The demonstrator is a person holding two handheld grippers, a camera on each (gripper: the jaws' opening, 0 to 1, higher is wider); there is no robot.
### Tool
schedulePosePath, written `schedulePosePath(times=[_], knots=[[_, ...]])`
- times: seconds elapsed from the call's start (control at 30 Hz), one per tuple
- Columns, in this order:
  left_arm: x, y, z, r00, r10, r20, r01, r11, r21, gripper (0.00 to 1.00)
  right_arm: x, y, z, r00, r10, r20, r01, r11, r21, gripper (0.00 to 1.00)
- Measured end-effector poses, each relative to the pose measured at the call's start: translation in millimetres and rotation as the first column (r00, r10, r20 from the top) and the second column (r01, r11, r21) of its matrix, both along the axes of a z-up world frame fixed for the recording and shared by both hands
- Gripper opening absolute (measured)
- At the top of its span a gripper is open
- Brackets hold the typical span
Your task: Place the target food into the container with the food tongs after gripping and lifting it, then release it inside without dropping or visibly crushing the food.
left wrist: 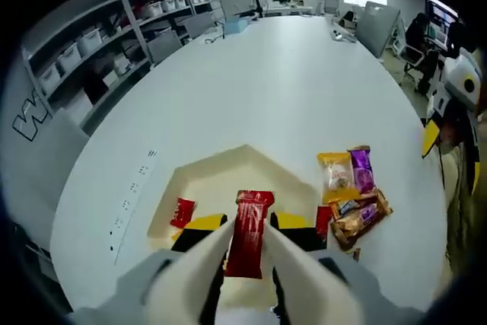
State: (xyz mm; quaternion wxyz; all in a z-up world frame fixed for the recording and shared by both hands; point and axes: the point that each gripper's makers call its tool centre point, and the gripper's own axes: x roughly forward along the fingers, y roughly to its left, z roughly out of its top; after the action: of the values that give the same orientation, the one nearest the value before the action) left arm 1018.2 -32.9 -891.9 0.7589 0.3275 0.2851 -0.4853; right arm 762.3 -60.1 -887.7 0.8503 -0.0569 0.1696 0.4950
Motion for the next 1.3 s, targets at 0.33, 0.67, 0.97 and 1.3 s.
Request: schedulePosePath(times=[0.33, 0.67, 0.97, 1.3], knots=[[35.2, -9.3, 21.6, 0.992, 0.129, 0.006, -0.128, 0.989, -0.080, 0.21, -0.4, 3.0, 1.3, 1.000, 0.003, 0.000, -0.003, 1.000, 0.003, 0.76], [39.0, -21.1, 19.2, 0.990, 0.141, 0.011, -0.140, 0.988, -0.060, 0.21, 2.2, 0.9, 2.1, 1.000, -0.004, 0.002, 0.004, 1.000, 0.004, 0.77], [41.7, -25.1, 14.9, 0.989, 0.150, 0.010, -0.150, 0.987, -0.060, 0.21, 1.3, -4.3, -0.5, 1.000, -0.013, -0.003, 0.013, 1.000, 0.002, 0.77], [48.5, -24.5, 13.3, 0.984, 0.175, 0.010, -0.174, 0.982, -0.072, 0.23, 2.1, -10.0, -2.8, 1.000, -0.022, -0.007, 0.022, 1.000, 0.002, 0.77]])
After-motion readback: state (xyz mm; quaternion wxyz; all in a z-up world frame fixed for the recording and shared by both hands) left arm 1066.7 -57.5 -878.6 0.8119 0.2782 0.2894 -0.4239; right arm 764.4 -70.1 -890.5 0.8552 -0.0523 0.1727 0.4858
